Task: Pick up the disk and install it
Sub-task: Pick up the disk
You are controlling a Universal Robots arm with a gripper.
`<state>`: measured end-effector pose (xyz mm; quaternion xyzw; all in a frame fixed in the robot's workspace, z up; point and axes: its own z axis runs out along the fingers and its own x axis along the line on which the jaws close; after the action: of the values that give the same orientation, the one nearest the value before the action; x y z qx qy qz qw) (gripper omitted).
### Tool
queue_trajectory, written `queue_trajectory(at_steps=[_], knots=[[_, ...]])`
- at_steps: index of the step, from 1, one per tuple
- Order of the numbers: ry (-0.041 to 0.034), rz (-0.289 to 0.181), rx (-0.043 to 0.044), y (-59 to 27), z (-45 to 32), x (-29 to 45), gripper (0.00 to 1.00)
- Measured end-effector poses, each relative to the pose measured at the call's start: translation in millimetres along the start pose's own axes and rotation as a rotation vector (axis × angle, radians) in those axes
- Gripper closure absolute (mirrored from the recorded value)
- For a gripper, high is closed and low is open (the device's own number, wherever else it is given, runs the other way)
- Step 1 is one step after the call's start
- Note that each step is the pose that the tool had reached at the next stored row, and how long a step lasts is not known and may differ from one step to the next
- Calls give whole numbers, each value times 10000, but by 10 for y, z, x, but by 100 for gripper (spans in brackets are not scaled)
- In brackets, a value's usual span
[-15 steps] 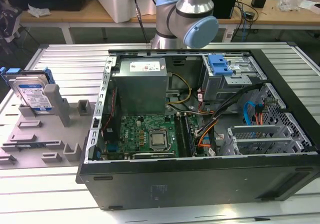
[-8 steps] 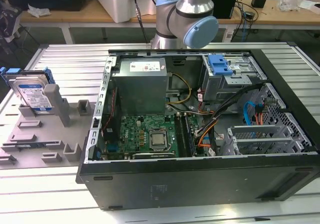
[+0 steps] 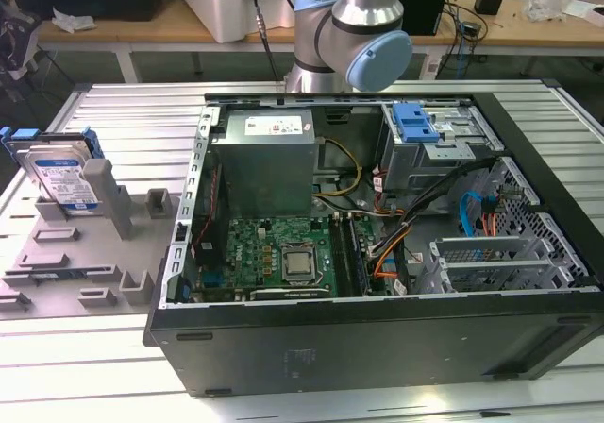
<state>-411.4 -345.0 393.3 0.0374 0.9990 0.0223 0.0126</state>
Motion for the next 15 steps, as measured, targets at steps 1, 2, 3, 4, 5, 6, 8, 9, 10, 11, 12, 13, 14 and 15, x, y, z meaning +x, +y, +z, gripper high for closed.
queue_trajectory(at_steps=[1,2,3,4,5,6,8,9,10,11,12,13,14,15], knots=[[0,0,0,0,0,0,89],[0,0,0,1,0,0,89],[0,0,0,1,0,0,89],[0,0,0,2,0,0,89],[0,0,0,2,0,0,89],[-1,0,0,3,0,0,89],[0,0,0,4,0,1,89],[0,0,0,4,0,0,89],[0,0,0,5,0,1,89],[0,0,0,5,0,1,89],[0,0,0,5,0,1,89],[0,0,0,6,0,1,89],[1,-6,-1,6,0,1,89],[3,-18,0,6,0,1,89]])
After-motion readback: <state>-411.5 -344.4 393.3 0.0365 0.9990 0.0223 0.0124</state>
